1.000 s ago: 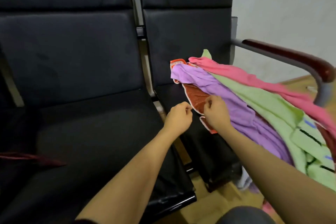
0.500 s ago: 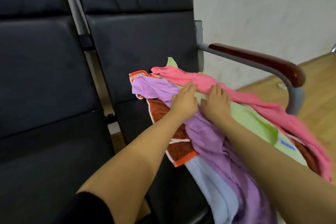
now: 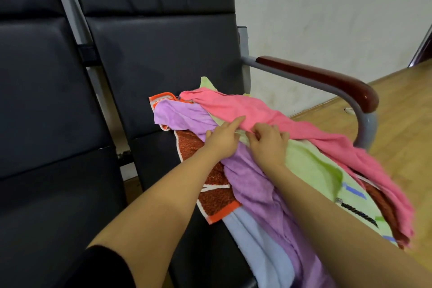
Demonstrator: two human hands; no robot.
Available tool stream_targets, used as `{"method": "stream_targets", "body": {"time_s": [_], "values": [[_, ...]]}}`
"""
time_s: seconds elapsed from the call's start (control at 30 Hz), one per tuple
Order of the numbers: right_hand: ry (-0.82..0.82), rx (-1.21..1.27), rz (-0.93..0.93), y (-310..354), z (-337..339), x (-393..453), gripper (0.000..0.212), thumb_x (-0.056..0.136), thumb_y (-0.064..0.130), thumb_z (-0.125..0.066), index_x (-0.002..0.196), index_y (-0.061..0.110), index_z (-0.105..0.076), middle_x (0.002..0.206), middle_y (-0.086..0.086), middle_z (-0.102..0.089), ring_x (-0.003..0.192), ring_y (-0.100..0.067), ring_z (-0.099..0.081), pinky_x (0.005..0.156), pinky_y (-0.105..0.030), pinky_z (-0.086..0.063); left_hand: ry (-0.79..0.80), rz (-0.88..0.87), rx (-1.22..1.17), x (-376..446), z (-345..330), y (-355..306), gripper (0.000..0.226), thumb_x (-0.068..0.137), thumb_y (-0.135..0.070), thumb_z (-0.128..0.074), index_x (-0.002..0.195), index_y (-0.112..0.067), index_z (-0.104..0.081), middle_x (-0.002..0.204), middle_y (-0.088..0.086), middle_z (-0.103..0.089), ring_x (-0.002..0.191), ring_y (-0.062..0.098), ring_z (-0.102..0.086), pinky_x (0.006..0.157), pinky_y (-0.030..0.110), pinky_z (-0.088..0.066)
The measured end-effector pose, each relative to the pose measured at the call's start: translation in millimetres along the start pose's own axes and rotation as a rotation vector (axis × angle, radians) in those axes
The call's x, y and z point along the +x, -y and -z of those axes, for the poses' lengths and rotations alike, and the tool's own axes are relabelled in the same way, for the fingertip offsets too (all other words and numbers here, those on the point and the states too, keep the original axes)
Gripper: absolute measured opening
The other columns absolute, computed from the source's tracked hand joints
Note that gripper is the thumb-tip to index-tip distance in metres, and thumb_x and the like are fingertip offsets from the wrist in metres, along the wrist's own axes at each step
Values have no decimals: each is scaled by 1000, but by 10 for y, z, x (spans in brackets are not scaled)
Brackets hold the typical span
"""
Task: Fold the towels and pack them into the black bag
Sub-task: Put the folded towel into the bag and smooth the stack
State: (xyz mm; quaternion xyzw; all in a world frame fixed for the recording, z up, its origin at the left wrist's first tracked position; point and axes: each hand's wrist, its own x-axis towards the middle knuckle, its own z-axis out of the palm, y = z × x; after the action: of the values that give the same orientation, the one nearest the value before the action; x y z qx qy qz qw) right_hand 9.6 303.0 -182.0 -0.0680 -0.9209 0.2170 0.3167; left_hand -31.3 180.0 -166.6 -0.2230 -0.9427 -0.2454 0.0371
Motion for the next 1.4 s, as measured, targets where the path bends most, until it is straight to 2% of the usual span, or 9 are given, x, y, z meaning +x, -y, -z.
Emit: {"method": "stream_targets", "body": {"time_s": [0.3,0.43,0.6,0.7,0.8,1.1,1.23,1.3,1.4], "values": [[-241,189,264,354,163,-104,8,81,17,-60,73,15,-61,76,-1,-54,77,-16,-39,67,-29,-11,-153,24,-86,-321,317,-20,36,100,-14,-35,131,-20,-50,122,5,-62,113,28,-54,95,39,-37],[-144,138,402,524,275,-211,20,85,32,-47,83,15,-58,89,-2,-54,82,-21,-42,69,-32,-18,-304,46,-111,-616,536,35,27,98,-12,-36,111,-14,-60,100,7,-67,92,29,-60,81,41,-46],[64,-35,402,558,407,-366,61,86,49,-34,123,5,-54,119,-13,-57,104,-31,-51,89,-38,-25,-441,27,-30,-1046,865,25,36,99,-13,-33,125,-18,-57,116,5,-65,104,28,-58,90,39,-43],[35,-170,436,599,453,-479,47,87,38,-35,103,5,-63,94,-13,-65,82,-31,-61,80,-40,-33,-490,63,-10,-1294,1014,38,37,100,-15,-33,126,-22,-58,117,3,-65,103,27,-56,86,26,-29],[-85,-194,499,814,516,-603,26,78,25,-38,79,10,-59,69,-9,-59,60,-29,-58,66,-39,-23,-510,90,-2,-1575,1140,123,35,100,-17,-35,124,-26,-59,116,2,-66,105,29,-58,80,25,-22],[-231,-99,635,1939,441,-1124,17,74,14,-36,79,11,-52,70,-9,-57,62,-28,-55,64,-38,-24,-535,233,-63,-2656,1634,550,34,95,-18,-39,124,-28,-53,105,-5,-63,104,19,-55,86,29,-23],[-80,49,703,2453,286,-1506,25,76,21,-35,78,10,-57,76,-9,-56,66,-31,-56,62,-40,-43,-574,392,-172,-3176,1771,797,31,98,-38,-39,122,-25,-53,108,-8,-61,107,14,-53,91,29,-22],[50,93,700,2701,213,-1726,34,76,26,-30,85,9,-58,85,-11,-55,75,-32,-54,66,-40,-41,-600,492,-200,-3390,1794,991,34,94,-45,-46,120,-25,-54,107,-11,-60,104,11,-53,98,30,-28],[348,120,656,3017,128,-2012,62,75,38,-12,108,9,-55,108,-8,-48,95,-28,-44,79,-38,-26,-625,528,-248,-3675,1795,1258,27,91,-23,-52,118,-19,-56,108,-5,-62,103,17,-57,94,35,-43]]}}
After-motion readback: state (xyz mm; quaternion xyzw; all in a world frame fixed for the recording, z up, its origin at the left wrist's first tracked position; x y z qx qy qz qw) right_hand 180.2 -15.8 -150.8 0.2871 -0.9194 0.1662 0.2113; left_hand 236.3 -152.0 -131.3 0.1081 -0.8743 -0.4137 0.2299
